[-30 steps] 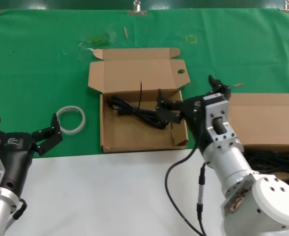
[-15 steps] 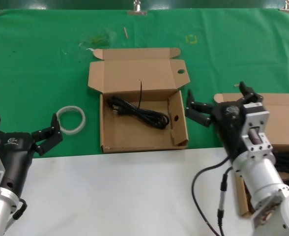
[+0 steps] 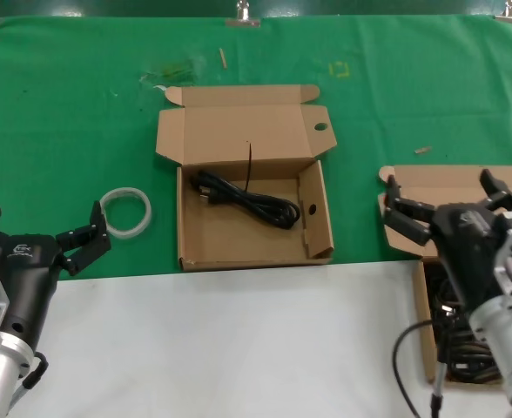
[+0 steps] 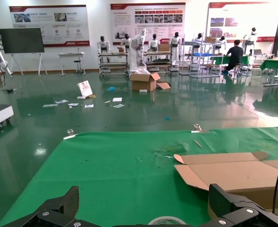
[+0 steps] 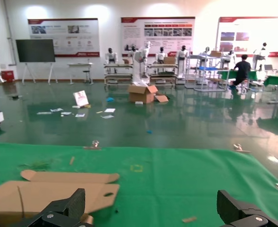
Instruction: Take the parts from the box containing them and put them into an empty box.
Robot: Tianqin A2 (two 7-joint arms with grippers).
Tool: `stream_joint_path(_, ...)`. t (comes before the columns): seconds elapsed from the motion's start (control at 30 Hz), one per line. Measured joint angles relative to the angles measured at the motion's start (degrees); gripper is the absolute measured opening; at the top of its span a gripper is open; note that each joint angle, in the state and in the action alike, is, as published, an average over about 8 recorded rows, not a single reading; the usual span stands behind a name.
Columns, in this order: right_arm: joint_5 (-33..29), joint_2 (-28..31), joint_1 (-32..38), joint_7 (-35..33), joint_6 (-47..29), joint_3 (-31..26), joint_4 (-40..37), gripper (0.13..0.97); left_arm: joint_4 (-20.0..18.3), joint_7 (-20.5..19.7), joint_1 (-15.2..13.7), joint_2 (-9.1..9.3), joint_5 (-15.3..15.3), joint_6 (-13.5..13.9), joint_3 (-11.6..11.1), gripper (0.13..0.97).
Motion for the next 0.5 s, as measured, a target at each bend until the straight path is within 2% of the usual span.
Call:
stream_joint_path(0.17, -1.9, 0.0, -1.4, 2.2, -1.3, 2.1, 0.5, 0.966, 0.0, 0.0, 0.0, 0.00, 0.0, 0.0, 0.0, 0.966)
stream_joint_path(0.5, -2.2, -0.1, -1.6, 2.5, -1.5, 2.4, 0.5, 0.966, 0.0, 0.0, 0.0, 0.00, 0.0, 0.0, 0.0, 0.966)
